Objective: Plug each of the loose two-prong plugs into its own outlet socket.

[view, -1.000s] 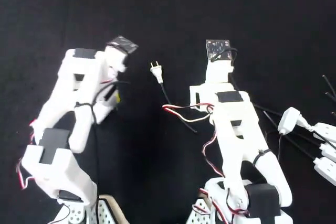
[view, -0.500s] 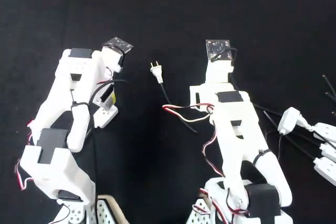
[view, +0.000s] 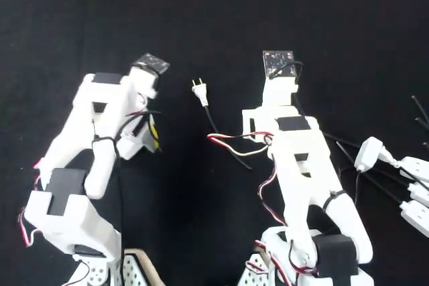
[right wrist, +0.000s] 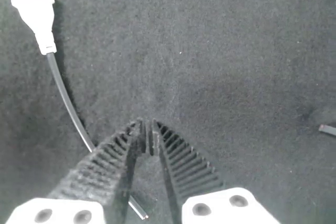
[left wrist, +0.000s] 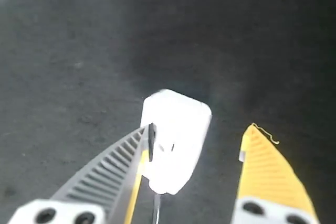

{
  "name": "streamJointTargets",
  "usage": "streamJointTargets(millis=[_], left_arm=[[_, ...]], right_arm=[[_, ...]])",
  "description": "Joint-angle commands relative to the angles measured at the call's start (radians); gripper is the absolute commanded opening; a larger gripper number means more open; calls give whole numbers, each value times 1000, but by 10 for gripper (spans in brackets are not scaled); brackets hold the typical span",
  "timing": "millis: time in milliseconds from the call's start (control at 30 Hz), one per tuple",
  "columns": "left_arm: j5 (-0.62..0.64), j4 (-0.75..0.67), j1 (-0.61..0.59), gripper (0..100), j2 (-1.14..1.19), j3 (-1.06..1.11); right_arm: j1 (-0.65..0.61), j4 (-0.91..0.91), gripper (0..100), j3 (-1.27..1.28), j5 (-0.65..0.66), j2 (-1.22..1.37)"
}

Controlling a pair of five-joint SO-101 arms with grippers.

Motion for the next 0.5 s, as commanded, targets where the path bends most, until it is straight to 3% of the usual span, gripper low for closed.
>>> streamJointTargets(millis=[0,467], left_arm=[[-41,-26,-28,278,-11,24],[-75,-114,-99,274,-21,54]], right_arm=[[-15,-14,16,-4,9,-4],[-15,-28,16,12,9,-2]])
